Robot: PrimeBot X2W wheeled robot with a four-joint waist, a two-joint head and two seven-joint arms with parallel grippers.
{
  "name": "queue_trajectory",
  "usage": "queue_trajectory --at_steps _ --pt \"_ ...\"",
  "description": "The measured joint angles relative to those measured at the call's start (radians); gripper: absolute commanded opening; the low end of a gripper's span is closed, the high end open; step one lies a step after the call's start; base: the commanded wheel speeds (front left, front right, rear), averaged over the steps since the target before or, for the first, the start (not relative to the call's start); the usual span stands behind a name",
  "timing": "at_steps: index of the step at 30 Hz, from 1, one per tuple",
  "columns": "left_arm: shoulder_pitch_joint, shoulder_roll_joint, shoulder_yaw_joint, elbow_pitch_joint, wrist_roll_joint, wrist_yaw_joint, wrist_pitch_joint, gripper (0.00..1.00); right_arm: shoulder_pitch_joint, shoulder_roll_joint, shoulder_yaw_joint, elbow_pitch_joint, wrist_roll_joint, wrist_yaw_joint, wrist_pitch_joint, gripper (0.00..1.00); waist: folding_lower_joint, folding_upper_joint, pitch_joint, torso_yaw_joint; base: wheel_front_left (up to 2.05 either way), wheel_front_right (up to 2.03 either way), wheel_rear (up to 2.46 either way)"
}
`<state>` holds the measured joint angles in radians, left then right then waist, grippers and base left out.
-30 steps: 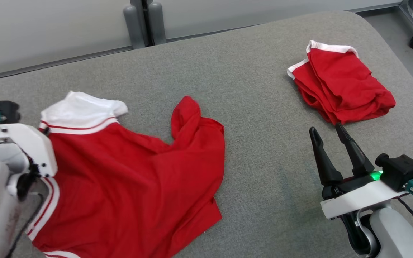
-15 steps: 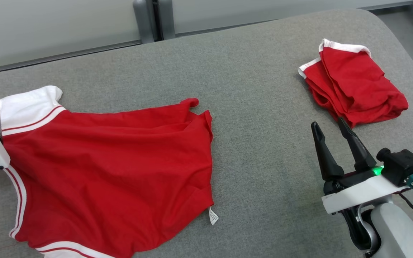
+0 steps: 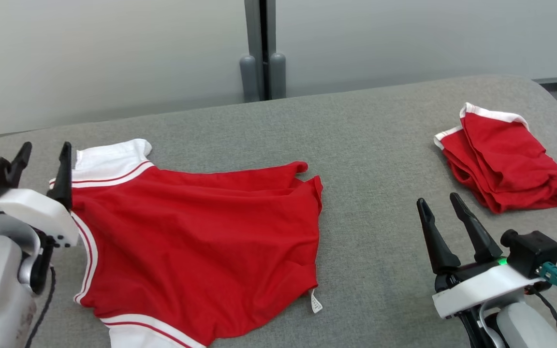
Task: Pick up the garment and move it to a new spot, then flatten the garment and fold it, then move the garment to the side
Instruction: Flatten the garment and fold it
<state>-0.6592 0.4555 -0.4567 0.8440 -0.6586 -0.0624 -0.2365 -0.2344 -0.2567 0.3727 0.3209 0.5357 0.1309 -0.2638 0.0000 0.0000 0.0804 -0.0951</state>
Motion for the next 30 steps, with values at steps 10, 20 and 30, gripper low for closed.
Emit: queue_trajectory --at_steps 10,20,30 --pt "0.418 -0.025 0.077 -0.551 0.016 0.224 -0.025 1.0 0.061 0.002 -0.012 -0.005 0.0 0.0 0.0 1.0 0.0 0.0 -0.057 0.067 0.0 0.0 0.0" --pt "0.623 -0.081 0.066 -0.765 0.042 0.292 -0.026 1.0 0.091 -0.017 -0.003 0.025 0.019 0.0 0.026 1.0 0.0 0.0 -0.07 0.124 0.0 0.0 0.0" --pt "0.596 -0.079 0.045 -0.789 0.046 0.281 -0.001 1.0 -0.031 -0.031 0.039 0.199 0.063 0.0 0.243 1.0 0.0 0.0 -0.041 0.221 0.0 0.0 0.0"
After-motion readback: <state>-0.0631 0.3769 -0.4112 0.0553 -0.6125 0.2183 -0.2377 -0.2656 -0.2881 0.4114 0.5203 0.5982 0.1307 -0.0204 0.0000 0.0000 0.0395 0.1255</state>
